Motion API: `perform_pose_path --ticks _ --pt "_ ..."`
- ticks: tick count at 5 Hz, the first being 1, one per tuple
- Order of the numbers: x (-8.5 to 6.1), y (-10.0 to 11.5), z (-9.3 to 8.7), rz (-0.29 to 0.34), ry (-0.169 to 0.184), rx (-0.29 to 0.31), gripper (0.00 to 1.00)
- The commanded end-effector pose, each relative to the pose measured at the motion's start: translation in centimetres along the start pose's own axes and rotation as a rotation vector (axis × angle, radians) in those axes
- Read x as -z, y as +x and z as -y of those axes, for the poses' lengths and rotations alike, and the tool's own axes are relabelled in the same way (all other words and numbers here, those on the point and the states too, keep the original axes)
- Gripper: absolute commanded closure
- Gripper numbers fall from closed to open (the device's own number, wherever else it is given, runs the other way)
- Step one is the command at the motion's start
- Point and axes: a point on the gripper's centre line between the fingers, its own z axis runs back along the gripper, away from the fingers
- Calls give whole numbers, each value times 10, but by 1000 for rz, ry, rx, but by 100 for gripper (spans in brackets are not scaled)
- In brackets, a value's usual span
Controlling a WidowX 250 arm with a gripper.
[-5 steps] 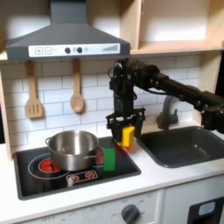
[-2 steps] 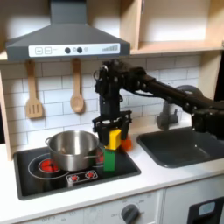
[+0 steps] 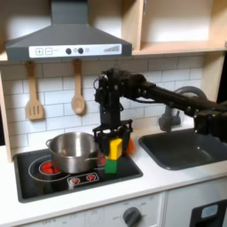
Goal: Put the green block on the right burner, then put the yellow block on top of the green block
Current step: 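Put the yellow block on top of the green block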
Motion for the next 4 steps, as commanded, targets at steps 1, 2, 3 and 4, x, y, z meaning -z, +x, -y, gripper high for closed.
perform_pose_path --ticks 1,2,3,4 --pt "6 -6 3 -8 14 16 100" --pt "2 -4 2 3 12 10 100" --pt "1 -3 1 6 7 -2 100" --pt "0 -1 0 9 10 -6 100"
